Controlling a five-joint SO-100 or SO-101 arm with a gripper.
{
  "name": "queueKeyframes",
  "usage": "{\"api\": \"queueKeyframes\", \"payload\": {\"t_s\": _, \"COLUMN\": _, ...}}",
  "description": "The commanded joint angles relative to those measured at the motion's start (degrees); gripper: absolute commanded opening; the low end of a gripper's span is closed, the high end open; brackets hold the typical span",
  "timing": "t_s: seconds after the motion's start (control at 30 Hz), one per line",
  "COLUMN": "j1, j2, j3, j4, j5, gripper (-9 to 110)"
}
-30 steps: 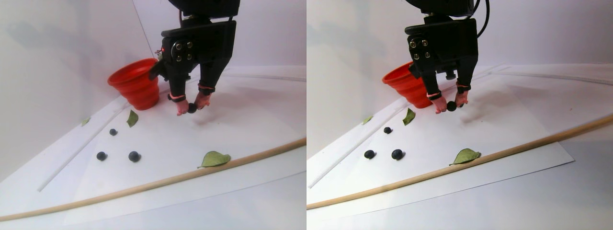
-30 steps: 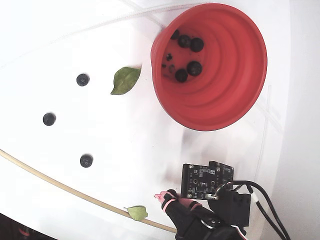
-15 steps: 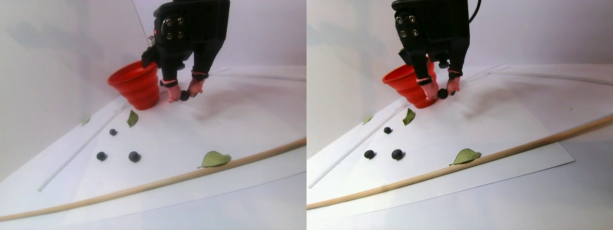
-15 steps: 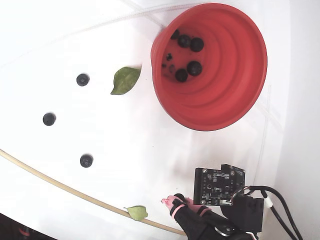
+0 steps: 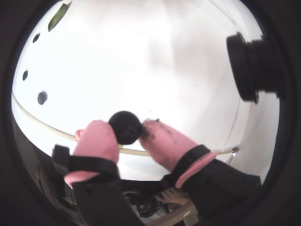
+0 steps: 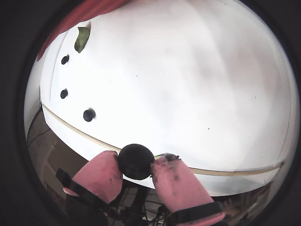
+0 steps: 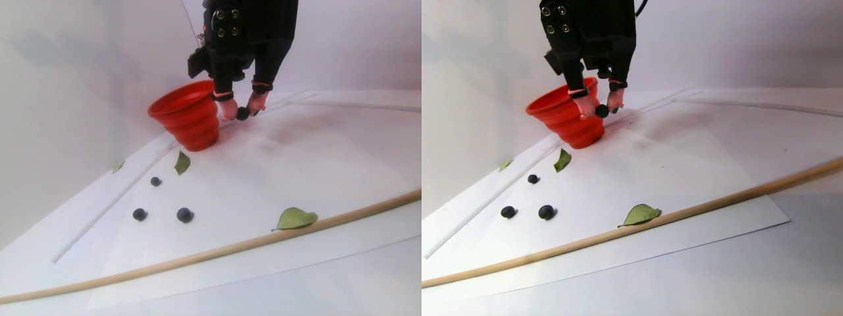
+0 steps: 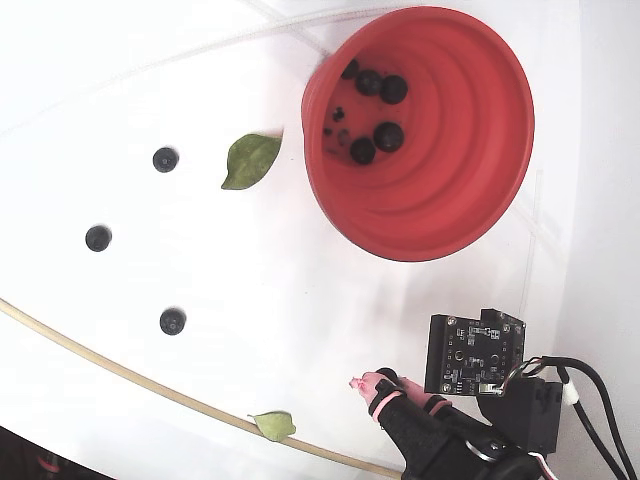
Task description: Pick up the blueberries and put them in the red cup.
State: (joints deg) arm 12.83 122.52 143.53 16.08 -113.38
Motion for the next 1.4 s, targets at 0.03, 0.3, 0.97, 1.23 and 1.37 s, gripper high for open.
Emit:
{"api": "queueKeyframes", "payload": {"t_s": 0.03, "j1": -2.55, "j2": 6.42, "j3": -3.87, "j4": 0.35, "j5": 0.88, "gripper": 11}}
{"api": "queueKeyframes", "payload": {"t_s": 0.3, "j1": -5.01, "j2": 6.42, "j3": -5.54, "j4": -1.76, "j5": 1.23, "gripper": 12}}
{"api": "queueKeyframes", "payload": {"t_s": 0.97, "j1": -12.22, "j2": 5.10, "j3": -11.69, "j4": -4.48, "j5": 4.57, "gripper": 12}}
{"api": "queueKeyframes", "payload": {"t_s": 1.23, "j1": -13.89, "j2": 5.19, "j3": -13.10, "j4": -4.39, "j5": 5.27, "gripper": 12}}
{"api": "queueKeyframes", "payload": {"t_s": 1.37, "j1": -15.21, "j2": 5.01, "j3": -13.18, "j4": -5.80, "j5": 5.62, "gripper": 12}}
